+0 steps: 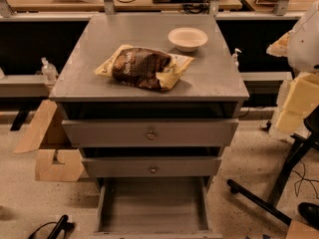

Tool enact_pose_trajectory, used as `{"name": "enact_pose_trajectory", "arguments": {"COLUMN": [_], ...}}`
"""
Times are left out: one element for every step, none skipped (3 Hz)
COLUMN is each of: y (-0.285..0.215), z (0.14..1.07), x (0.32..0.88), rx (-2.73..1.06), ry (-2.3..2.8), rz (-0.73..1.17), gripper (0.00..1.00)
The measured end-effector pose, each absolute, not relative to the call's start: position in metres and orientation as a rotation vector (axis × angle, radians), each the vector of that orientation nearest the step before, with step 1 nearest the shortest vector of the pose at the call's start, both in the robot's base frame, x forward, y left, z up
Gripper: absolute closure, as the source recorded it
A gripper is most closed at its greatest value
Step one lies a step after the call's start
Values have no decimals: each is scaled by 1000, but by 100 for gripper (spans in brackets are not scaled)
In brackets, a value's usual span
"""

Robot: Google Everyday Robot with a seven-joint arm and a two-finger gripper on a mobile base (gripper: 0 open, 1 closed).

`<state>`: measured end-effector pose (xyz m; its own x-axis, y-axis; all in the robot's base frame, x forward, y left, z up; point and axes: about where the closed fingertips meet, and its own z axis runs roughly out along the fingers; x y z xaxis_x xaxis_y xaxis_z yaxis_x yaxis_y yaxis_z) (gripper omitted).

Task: Close bottom drawer

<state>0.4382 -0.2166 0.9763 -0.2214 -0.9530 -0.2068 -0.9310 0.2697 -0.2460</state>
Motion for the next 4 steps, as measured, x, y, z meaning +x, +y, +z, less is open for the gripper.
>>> {"name": "enact_pose_trajectory", "arguments": {"y": [-217, -217, -216, -227], "z": [976, 967, 927, 867], "x": [438, 438, 426, 402], "rx": [-1724, -1716, -1707, -1701], "ry": [2232, 2233, 2195, 2150], "rz": [-98, -73, 19, 40], "gripper": [0, 0, 0, 0]}}
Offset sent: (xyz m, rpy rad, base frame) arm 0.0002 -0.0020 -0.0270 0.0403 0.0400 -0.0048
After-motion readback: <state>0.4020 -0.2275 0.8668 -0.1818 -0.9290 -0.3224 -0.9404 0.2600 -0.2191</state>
